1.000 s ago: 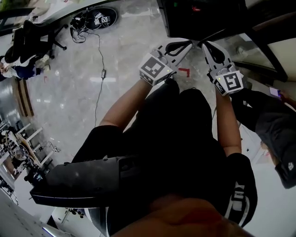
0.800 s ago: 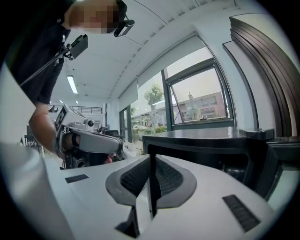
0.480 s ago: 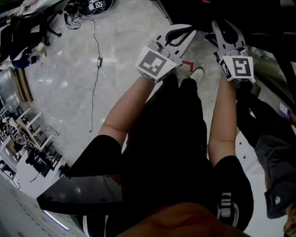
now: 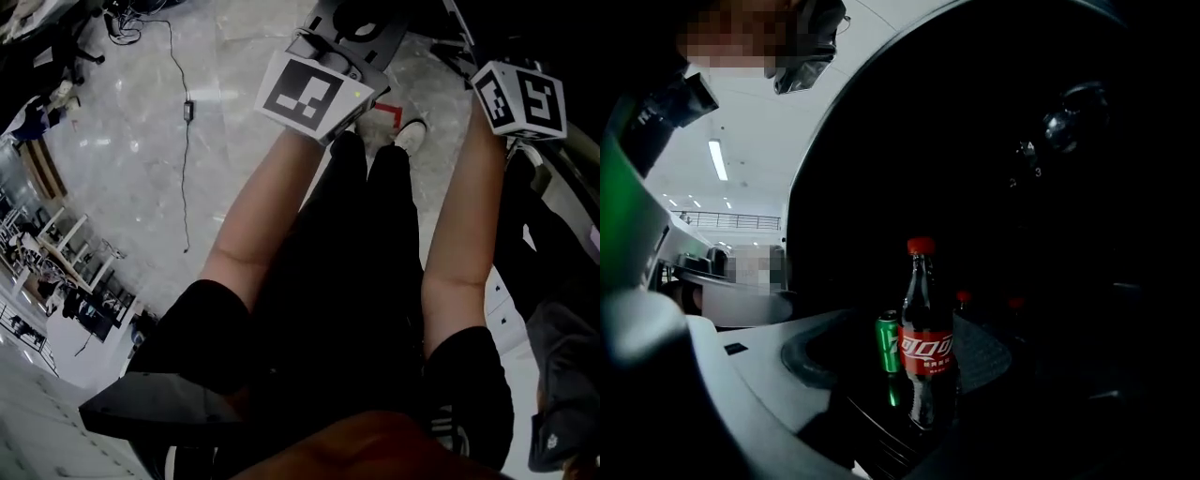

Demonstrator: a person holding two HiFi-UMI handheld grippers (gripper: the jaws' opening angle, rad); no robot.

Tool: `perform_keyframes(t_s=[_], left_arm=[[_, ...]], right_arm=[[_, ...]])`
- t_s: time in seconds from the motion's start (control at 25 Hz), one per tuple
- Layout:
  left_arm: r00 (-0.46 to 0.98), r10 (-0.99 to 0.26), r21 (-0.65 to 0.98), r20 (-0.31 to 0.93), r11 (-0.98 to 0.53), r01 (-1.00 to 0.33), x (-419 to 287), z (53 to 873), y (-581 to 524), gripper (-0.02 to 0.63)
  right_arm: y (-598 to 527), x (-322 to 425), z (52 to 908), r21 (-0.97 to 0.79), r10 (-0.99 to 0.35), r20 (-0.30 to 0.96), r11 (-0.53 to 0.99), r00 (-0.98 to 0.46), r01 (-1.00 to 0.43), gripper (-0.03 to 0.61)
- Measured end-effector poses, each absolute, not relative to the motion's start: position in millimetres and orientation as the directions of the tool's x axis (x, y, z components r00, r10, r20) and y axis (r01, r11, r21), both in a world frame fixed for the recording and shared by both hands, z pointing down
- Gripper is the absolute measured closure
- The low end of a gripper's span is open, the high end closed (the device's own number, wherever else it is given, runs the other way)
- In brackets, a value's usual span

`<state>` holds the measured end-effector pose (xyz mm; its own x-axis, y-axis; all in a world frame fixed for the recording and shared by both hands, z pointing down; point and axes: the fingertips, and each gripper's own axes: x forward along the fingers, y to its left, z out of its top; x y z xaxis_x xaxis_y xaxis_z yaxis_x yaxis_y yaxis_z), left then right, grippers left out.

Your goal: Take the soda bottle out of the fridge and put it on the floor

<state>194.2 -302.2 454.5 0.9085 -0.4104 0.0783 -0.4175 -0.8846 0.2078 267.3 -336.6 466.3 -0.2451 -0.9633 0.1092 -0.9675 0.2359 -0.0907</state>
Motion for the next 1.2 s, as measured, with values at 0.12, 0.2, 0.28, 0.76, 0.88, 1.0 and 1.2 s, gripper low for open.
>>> perform_keyframes(t_s=[0.12, 0.2, 0.28, 0.76, 0.88, 1.0, 1.2], left_arm=[[0.909, -0.411, 0.202, 0.074, -0.886, -0.417, 198, 456, -316, 0.607], [0.910, -0.409, 0.197, 0.069, -0.889, -0.414, 202, 456, -321, 0.607], [0.911, -0.408, 0.201, 0.068, -0.888, -0.413, 202, 460, -327, 0.607], [0.909, -0.409, 0.217, 0.078, -0.883, -0.416, 203, 460, -332, 0.607], [0.907, -0.413, 0.215, 0.077, -0.882, -0.420, 200, 463, -332, 0.607], [0.907, -0.415, 0.209, 0.074, -0.883, -0.421, 198, 460, -326, 0.607], [0.900, -0.430, 0.203, 0.074, -0.877, -0.436, 194, 457, -313, 0.607]], right_arm=[[-350, 272, 470, -0.062, -0.960, 0.120, 0.247, -0.253, -0.967, 0.287], [-358, 276, 468, -0.048, -0.959, 0.123, 0.251, -0.255, -0.967, 0.281], [-371, 276, 469, -0.044, -0.957, 0.126, 0.258, -0.261, -0.965, 0.278], [-396, 276, 462, 0.018, -0.951, 0.152, 0.275, -0.269, -0.961, 0.279], [-396, 274, 463, 0.024, -0.952, 0.149, 0.276, -0.269, -0.961, 0.279], [-389, 272, 460, 0.039, -0.950, 0.150, 0.283, -0.275, -0.958, 0.279], [-370, 264, 451, 0.025, -0.938, 0.126, 0.327, -0.322, -0.945, 0.279]])
